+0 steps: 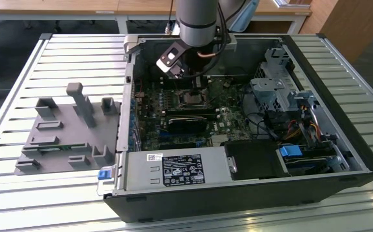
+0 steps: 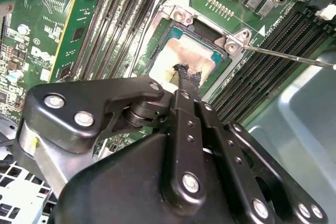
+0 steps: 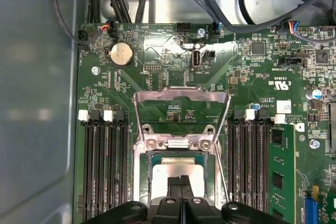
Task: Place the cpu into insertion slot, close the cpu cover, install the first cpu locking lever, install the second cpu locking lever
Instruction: 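Place the cpu into insertion slot, then close the cpu cover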
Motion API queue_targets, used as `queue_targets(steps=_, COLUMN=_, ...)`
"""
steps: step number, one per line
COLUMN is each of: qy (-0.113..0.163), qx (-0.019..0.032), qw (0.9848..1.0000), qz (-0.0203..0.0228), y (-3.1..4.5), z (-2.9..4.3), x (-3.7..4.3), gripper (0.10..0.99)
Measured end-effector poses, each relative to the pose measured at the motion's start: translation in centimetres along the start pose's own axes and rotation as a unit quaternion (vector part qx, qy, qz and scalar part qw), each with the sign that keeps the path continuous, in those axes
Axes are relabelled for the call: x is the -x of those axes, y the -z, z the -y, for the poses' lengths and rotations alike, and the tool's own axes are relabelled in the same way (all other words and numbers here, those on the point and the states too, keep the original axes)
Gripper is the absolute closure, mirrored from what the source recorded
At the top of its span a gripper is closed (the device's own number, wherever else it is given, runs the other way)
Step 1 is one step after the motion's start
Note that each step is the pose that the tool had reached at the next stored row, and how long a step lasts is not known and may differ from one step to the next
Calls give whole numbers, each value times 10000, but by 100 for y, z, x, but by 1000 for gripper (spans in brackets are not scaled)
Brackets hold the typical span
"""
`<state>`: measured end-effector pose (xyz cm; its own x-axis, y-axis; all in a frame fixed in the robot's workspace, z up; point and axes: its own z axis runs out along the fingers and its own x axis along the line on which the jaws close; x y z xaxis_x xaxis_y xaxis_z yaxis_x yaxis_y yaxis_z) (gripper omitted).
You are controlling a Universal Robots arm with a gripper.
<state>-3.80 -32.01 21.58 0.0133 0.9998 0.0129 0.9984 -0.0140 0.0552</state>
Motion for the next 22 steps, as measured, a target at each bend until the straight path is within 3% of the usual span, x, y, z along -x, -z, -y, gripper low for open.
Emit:
queue_targets(steps=12, qy=0, qx=-6, qw=10000, qz=0, y=100, z=-5, x=-1, gripper=980)
queue_targets(steps=22, qy=0, qx=-8, qw=10000, qz=1, y=288, z=-16, x=-4, gripper=980)
